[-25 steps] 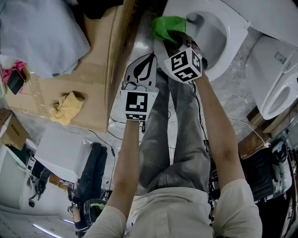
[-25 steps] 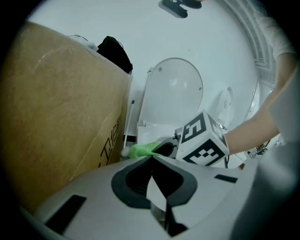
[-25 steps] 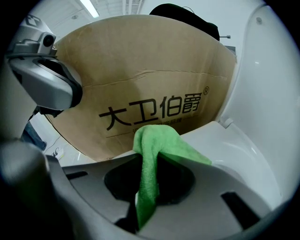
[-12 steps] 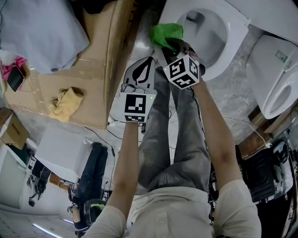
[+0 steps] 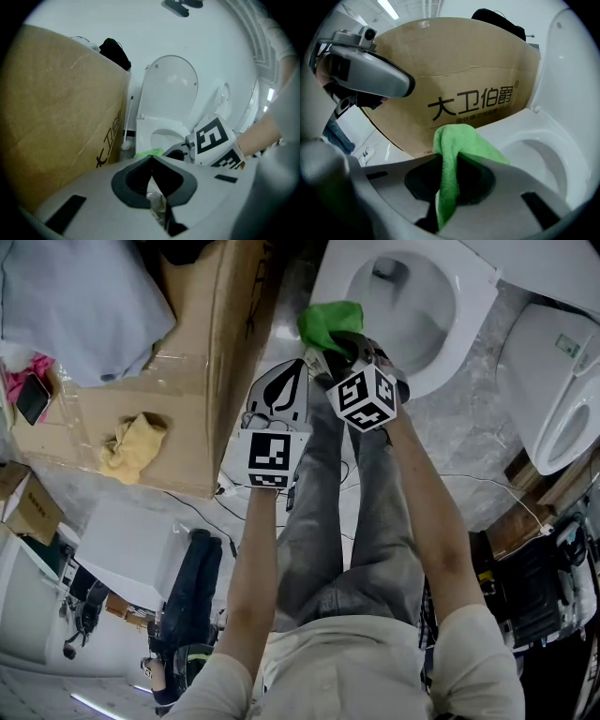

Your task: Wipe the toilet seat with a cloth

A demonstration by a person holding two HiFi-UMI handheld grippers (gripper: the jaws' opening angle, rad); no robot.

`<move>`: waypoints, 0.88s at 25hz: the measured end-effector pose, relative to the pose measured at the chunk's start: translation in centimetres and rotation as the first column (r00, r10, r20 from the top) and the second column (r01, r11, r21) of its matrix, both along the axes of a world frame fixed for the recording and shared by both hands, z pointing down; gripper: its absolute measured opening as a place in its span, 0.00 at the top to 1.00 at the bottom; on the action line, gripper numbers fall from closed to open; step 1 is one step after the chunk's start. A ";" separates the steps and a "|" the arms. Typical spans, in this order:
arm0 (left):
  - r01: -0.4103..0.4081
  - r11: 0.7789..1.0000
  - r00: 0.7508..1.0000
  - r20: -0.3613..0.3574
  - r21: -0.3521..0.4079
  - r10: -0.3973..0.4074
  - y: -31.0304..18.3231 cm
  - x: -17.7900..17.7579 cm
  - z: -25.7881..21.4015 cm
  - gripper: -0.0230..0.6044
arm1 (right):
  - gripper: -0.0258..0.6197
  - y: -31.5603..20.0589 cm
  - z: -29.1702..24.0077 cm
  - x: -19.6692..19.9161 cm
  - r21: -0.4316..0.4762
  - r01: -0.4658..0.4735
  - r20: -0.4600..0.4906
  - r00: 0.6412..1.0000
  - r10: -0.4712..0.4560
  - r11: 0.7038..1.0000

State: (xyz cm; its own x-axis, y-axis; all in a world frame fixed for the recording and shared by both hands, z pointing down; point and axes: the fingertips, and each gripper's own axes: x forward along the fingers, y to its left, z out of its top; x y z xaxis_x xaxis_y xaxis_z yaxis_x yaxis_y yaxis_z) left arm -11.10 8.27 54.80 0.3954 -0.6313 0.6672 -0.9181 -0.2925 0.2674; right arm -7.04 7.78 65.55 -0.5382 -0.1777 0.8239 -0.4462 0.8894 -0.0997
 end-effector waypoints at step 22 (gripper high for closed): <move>-0.080 0.996 0.997 0.003 -0.047 0.080 3.6 1.7 1.1 0.94 | 0.89 7.7 0.0 3.1 -0.085 -0.031 -0.025 0.999 0.029 0.996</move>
State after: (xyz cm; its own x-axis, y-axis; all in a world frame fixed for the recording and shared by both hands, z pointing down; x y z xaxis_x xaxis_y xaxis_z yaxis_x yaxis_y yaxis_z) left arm -9.37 11.88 55.87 0.4396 -0.5659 0.6975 -0.8938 -0.3521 0.2777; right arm -3.96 15.44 65.56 -0.5139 -0.1217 0.8491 -0.4753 0.8644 -0.1638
